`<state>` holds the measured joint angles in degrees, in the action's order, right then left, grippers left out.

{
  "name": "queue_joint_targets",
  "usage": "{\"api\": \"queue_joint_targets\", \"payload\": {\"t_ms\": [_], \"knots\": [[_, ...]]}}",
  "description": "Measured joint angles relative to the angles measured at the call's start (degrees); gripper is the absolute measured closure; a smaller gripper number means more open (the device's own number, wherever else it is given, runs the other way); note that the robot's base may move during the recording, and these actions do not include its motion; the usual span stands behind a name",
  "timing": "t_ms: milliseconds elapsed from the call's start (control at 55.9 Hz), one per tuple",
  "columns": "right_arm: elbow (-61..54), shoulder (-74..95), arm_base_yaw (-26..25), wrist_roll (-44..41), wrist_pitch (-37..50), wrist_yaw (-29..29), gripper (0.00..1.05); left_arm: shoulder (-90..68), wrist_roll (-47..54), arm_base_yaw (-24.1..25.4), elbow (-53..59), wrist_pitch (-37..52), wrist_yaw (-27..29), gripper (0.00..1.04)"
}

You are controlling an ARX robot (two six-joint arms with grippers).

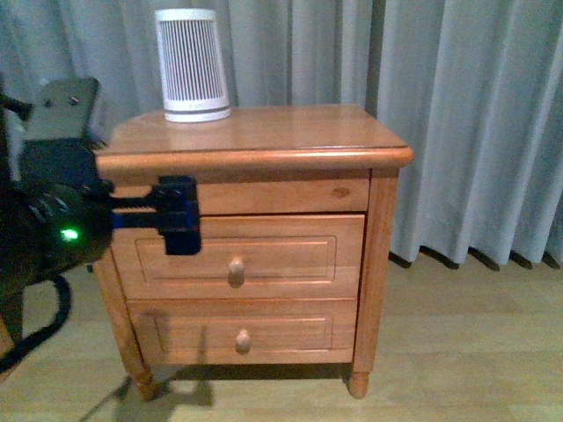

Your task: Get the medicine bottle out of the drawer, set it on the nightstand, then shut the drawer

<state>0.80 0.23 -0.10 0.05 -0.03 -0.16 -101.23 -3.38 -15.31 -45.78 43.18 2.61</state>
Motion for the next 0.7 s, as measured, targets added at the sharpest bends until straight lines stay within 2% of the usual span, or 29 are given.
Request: {"api": "queue_joint_targets", "payload": {"t_ms": [286,697], "knots": [[0.00,0.00,0.00,0.00,0.00,-0.02,0.07,-20.61,-2.21,-3.58,-12.52,1.40,2.03,0.07],[0.00,0.00,0.00,0.00,0.00,0.00,0.07,-37.99,-8.02,-0.98,-32.61,-3.82,3.23,0.07]]}}
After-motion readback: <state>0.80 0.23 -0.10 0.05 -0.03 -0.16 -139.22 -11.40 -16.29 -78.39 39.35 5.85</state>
